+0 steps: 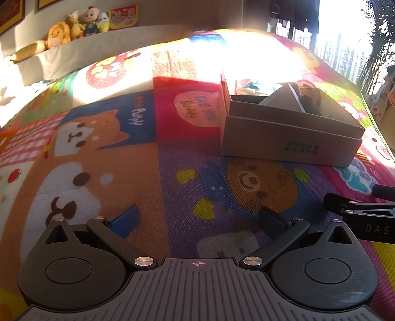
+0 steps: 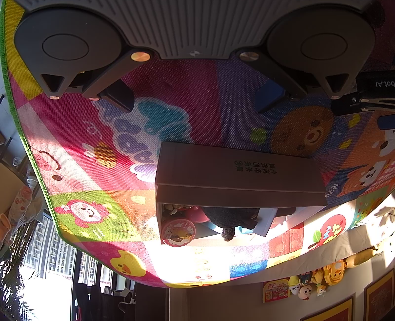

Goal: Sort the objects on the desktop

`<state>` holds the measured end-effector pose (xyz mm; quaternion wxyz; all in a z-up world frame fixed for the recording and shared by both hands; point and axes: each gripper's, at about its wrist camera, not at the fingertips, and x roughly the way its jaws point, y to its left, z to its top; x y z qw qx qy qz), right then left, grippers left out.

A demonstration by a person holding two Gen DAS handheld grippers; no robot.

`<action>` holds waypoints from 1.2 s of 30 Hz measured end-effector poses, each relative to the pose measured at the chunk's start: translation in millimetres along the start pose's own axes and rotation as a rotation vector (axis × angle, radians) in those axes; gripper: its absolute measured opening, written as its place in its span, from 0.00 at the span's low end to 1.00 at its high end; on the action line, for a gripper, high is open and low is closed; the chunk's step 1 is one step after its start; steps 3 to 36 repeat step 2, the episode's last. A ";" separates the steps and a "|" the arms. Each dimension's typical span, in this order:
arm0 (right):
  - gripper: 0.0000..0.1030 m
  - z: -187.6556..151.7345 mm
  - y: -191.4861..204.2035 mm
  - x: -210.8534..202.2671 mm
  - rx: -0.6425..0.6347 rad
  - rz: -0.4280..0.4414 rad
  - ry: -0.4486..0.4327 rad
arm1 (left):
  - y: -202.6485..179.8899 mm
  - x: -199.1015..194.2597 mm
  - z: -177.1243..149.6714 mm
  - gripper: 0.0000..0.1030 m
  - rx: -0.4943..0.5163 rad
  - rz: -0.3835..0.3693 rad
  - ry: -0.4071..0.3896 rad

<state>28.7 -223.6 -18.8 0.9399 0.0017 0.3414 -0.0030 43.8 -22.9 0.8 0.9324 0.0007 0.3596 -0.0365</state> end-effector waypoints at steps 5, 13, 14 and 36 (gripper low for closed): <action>1.00 -0.1 0.4 0.0 0.000 0.000 0.000 | -0.3 -0.2 0.0 1.00 0.000 0.001 -0.001; 1.00 -0.1 0.4 0.0 0.000 0.000 0.000 | -0.3 -0.2 0.0 1.00 0.000 0.001 -0.001; 1.00 -0.1 0.4 0.0 0.000 0.000 0.000 | -0.3 -0.2 0.0 1.00 0.000 0.001 -0.001; 1.00 -0.1 0.4 0.0 0.000 0.000 0.000 | -0.3 -0.2 0.0 1.00 0.000 0.001 -0.001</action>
